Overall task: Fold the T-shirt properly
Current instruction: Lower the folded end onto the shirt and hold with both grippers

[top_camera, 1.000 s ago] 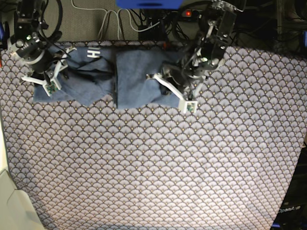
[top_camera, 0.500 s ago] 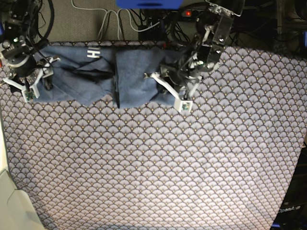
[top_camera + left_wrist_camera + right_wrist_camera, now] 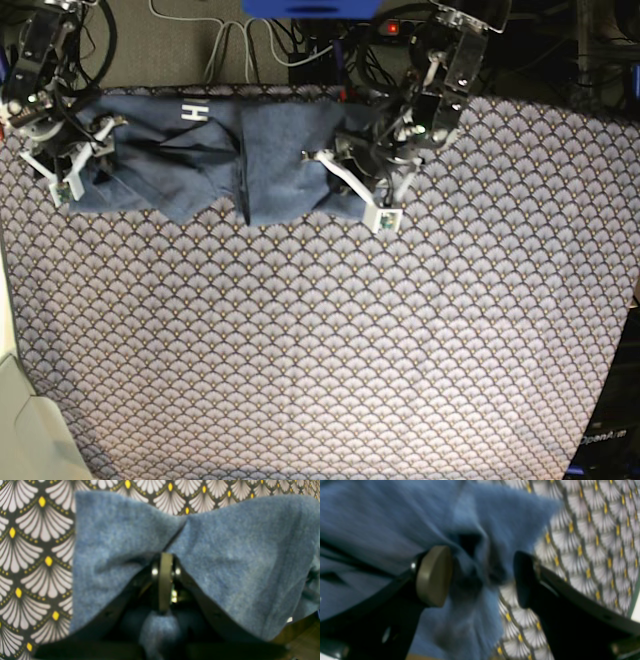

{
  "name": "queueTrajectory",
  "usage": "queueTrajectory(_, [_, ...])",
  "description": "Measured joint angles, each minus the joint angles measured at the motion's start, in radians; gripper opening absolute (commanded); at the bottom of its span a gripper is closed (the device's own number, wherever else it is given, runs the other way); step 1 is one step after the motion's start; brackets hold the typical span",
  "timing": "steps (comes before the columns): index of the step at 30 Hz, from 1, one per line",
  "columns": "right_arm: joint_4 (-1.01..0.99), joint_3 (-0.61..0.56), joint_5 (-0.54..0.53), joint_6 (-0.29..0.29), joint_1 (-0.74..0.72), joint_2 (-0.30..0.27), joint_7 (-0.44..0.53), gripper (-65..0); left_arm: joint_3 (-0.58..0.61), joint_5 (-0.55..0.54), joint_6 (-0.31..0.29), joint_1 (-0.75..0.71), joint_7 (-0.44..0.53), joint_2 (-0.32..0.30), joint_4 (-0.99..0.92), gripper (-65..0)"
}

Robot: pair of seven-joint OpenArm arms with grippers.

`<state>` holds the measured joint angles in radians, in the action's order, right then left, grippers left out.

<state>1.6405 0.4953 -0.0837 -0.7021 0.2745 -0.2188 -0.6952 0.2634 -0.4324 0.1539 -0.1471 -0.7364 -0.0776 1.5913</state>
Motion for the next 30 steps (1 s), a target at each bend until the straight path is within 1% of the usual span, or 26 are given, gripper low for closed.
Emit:
queueTrajectory(4, [-0.026,0.002,0.004,0.000,-0.015,0.000,-0.013,-22.7,0.000,0.000,0.000,0.000,0.000,0.000,0.000,-64.7])
queueTrajectory(6, [-0.024,0.026,-0.004,0.000,-0.025,0.003,0.005,-22.7,0.000,0.000,0.000,0.000,0.000,0.000,0.000,-64.7])
queueTrajectory(8, [-0.024,0.038,-0.001,0.000,-0.024,0.003,-0.003,-22.7,0.000,0.000,0.000,0.000,0.000,0.000,0.000,-64.7])
queueTrajectory(14, [-0.031,0.035,0.000,0.000,-0.017,0.008,-0.011,-22.7,0.000,0.000,0.000,0.000,0.000,0.000,0.000,-64.7])
queueTrajectory(17, [-0.031,0.034,0.000,0.000,-0.013,0.029,-0.012,-22.7,0.000,0.000,0.000,0.000,0.000,0.000,0.000,-64.7])
queueTrajectory(20, [-0.031,0.034,0.001,0.000,-0.011,0.031,-0.012,-22.7,0.000,0.000,0.000,0.000,0.001,0.000,0.000,-64.7])
queueTrajectory(27, [-0.029,0.034,0.001,0.003,-0.011,0.056,-0.007,-22.8,0.000,0.000,0.000,0.002,0.000,0.000,0.000,-64.7])
queueTrajectory(30, [-0.026,0.009,0.002,0.013,-0.011,0.058,0.000,-23.1,0.000,0.000,0.000,0.004,-0.005,0.000,0.000,-64.7])
